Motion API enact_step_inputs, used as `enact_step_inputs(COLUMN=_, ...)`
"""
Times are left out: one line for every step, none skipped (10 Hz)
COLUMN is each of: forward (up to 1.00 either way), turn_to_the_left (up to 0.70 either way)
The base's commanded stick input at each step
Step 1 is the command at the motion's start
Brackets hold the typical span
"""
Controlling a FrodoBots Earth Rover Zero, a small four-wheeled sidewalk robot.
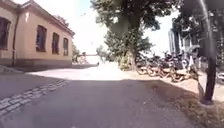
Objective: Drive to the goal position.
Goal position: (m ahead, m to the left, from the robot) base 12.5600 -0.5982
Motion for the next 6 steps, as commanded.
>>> enact_step_inputs(forward=0.85, turn_to_the_left=0.01)
enact_step_inputs(forward=0.85, turn_to_the_left=0.01)
enact_step_inputs(forward=0.85, turn_to_the_left=0.01)
enact_step_inputs(forward=0.85, turn_to_the_left=0.01)
enact_step_inputs(forward=0.85, turn_to_the_left=0.01)
enact_step_inputs(forward=0.85, turn_to_the_left=0.01)
